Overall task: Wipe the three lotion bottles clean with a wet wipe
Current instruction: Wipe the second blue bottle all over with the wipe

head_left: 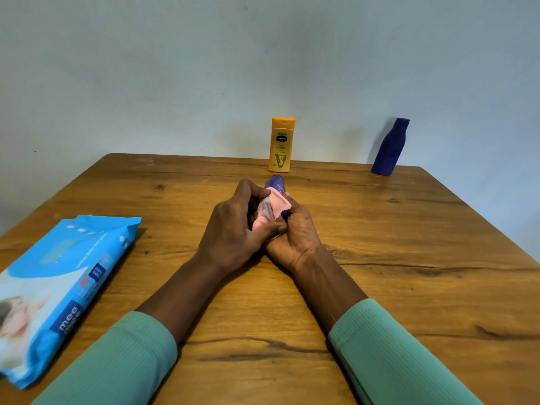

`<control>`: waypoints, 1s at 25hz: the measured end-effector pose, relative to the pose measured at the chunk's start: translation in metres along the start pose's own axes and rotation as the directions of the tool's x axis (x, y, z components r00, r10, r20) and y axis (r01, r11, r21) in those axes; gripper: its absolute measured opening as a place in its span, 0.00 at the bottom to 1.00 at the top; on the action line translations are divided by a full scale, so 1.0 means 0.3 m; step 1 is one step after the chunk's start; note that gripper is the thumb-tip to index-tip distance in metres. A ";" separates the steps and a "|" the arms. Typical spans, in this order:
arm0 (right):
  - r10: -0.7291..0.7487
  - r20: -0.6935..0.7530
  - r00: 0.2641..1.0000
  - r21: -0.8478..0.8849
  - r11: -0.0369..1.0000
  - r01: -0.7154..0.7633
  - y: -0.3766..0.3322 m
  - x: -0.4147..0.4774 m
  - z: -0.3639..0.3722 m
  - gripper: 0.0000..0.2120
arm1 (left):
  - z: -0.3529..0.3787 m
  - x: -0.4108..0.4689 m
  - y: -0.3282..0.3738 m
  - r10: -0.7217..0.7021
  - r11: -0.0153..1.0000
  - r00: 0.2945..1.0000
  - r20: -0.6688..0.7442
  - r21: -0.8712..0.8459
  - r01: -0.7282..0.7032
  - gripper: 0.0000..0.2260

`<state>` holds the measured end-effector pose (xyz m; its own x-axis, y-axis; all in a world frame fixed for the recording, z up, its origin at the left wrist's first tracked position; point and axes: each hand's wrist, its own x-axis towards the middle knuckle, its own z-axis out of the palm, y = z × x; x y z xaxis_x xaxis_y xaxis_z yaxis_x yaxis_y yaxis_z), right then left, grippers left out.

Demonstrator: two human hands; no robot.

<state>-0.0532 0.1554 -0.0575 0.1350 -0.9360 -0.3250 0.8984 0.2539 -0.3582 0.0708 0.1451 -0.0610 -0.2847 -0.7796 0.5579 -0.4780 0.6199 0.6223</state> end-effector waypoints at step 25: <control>-0.094 0.048 0.994 -0.035 0.995 0.096 -0.013 0.060 0.006 0.23 | -0.046 0.025 -0.013 -0.492 0.705 0.862 -0.122 -0.637 0.312 0.11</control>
<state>-0.0535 0.1370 -0.0604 0.0697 -0.9664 -0.2473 0.8920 0.1714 -0.4183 0.0818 0.1382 -0.0517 0.0908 -0.9660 0.2419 0.1037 0.2507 0.9625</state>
